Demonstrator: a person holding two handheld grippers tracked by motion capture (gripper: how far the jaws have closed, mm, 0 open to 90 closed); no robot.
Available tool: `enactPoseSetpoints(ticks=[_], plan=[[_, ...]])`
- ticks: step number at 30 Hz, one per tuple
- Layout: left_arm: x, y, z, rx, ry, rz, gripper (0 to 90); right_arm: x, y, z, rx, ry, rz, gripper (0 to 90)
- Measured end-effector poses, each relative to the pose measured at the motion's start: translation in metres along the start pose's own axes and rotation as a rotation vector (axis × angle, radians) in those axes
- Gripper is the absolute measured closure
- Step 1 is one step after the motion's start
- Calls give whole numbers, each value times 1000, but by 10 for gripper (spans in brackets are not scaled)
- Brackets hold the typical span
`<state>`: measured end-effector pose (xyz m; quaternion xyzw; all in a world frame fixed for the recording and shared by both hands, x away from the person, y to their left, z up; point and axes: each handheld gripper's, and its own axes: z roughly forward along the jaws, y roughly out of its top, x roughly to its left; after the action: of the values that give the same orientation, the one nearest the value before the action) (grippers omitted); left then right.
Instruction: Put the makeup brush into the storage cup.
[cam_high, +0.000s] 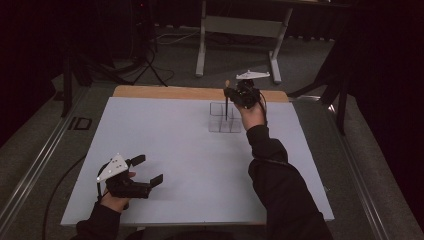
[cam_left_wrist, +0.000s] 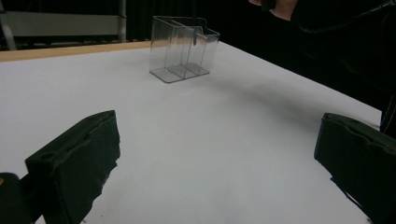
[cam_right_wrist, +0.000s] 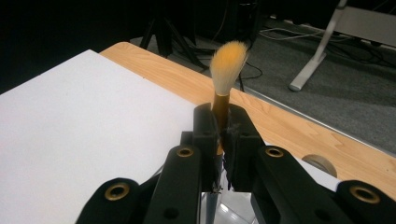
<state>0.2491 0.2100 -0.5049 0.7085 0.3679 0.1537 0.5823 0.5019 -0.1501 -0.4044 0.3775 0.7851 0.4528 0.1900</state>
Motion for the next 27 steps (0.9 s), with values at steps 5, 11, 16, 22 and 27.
enactPoseSetpoints(ticks=[5,11,16,22,27], plan=[[0,0,0,-4,0,-1,5,-2,-5,2,11,-5,15,838],[-1,0,0,1,-7,4,5,-3,-10,6,49,-7,24,829],[-1,0,0,0,-8,1,5,-4,-12,8,79,-30,35,600],[-1,0,0,2,-8,-3,5,0,-13,3,79,-31,36,456],[-1,0,1,6,-11,-3,5,0,-13,-5,63,14,56,296]])
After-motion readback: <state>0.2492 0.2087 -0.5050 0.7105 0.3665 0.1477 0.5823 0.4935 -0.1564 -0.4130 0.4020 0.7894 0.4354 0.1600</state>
